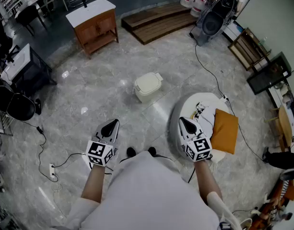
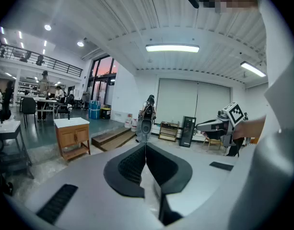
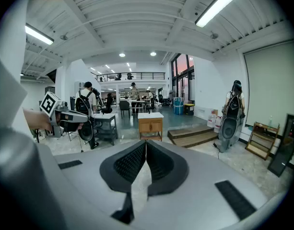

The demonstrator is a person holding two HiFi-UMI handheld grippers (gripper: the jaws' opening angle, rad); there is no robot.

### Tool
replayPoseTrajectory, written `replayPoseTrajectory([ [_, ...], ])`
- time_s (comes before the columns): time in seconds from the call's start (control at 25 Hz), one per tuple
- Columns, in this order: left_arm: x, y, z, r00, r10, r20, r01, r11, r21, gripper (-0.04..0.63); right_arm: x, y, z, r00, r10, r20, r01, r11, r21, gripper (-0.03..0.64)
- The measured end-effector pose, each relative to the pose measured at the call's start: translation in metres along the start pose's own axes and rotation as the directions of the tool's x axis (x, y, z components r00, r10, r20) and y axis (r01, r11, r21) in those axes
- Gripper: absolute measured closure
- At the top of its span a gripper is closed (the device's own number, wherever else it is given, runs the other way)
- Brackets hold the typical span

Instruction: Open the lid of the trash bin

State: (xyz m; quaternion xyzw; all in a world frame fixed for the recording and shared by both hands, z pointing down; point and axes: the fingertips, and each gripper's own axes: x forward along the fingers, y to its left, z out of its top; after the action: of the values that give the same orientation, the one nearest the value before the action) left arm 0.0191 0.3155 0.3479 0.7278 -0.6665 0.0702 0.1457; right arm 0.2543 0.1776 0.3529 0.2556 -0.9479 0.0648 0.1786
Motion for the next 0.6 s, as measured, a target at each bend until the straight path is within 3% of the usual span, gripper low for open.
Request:
replayPoseTrajectory([
  [0.6, 0.0004, 0.0088, -0.0015, 1.000, -0.009, -0.002, 0.009, 1.000, -0.004, 0.577, 0.0072, 0.0063, 0.0054, 1.000, -0.006, 0.003, 0.006, 1.000, -0.004, 0.586],
])
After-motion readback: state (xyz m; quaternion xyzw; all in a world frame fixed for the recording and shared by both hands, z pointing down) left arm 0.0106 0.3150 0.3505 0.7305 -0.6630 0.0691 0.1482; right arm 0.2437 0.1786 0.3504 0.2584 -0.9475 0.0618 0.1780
